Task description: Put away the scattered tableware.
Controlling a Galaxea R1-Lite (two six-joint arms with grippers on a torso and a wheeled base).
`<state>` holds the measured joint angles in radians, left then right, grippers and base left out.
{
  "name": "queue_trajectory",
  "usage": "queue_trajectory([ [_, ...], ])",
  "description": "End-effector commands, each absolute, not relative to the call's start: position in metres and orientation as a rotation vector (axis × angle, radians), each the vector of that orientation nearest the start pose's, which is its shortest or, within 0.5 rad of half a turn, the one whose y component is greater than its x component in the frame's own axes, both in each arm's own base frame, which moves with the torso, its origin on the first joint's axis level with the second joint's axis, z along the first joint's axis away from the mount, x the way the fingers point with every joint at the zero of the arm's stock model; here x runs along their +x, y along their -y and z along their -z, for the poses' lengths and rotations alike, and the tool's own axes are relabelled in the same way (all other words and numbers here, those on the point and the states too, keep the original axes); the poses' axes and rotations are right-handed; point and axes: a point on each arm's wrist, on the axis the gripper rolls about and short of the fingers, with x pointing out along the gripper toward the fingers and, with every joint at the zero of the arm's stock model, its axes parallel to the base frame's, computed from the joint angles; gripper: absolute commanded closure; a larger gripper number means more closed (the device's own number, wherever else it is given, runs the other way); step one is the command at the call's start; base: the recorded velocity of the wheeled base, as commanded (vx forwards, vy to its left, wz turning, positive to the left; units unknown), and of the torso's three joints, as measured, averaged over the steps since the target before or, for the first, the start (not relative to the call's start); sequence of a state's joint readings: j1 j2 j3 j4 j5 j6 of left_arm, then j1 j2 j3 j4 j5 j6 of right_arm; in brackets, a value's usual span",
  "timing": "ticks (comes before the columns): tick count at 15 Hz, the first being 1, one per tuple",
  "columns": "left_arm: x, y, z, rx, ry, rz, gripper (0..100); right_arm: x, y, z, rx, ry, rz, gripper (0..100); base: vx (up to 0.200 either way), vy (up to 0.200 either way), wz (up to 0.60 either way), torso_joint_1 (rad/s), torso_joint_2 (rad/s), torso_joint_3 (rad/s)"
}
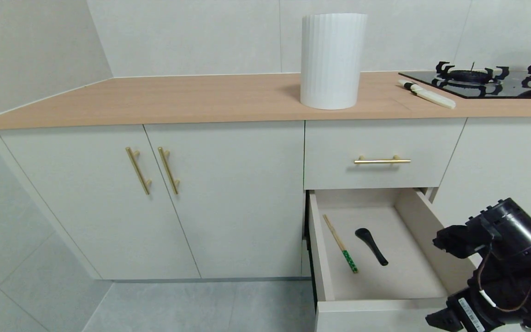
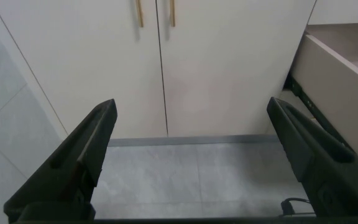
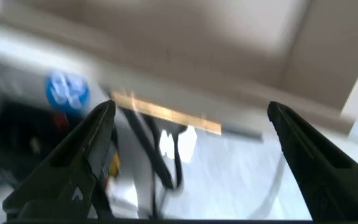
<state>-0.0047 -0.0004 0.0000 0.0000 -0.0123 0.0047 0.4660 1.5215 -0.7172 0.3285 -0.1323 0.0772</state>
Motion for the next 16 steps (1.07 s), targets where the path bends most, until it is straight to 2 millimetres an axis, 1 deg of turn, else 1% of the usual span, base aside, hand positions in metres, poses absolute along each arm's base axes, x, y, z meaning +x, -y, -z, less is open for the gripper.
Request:
queue_trajectory([
  [1,-0.023,0.000,-0.075,0.005,0.000,0.017,0,0.185,-0.096,-0.132,-0.297,-1.132,-0.276,0,0.000,0.000,0.00,0.000,0.00,0.000],
  [3,-0.023,0.000,-0.075,0.005,0.000,0.017,0,0.178,-0.099,-0.125,-0.372,-1.195,-0.315,0,0.000,0.000,0.00,0.000,0.00,0.000],
  [4,-0.023,0.000,-0.075,0.005,0.000,0.018,0,0.178,-0.099,-0.120,-0.399,-1.234,-0.320,0,0.000,0.000,0.00,0.000,0.00,0.000],
  [5,-0.023,0.000,-0.075,0.005,0.000,0.017,0,0.181,-0.100,-0.113,-0.417,-1.276,-0.316,0,0.000,0.000,0.00,0.000,0.00,0.000],
  [6,-0.023,0.000,-0.075,0.005,0.000,0.018,0,0.182,-0.101,-0.111,-0.420,-1.286,-0.315,0,0.000,0.000,0.00,0.000,0.00,0.000],
  [7,-0.023,0.000,-0.075,0.005,0.000,0.017,0,0.187,-0.104,-0.101,-0.432,-1.331,-0.305,0,0.000,0.000,0.00,0.000,0.00,0.000],
  [9,-0.023,0.000,-0.075,0.005,0.000,0.017,0,0.195,-0.107,-0.089,-0.444,-1.372,-0.284,0,0.000,0.000,0.00,0.000,0.00,0.000],
  [13,-0.023,0.000,-0.075,0.005,0.000,0.017,0,0.207,-0.113,-0.087,-0.381,-1.373,-0.229,0,0.000,0.000,0.00,0.000,0.00,0.000],
  [16,-0.023,0.000,-0.075,0.005,0.000,0.017,0,0.222,-0.117,-0.085,-0.298,-1.342,-0.172,0,0.000,0.000,0.00,0.000,0.00,0.000],
])
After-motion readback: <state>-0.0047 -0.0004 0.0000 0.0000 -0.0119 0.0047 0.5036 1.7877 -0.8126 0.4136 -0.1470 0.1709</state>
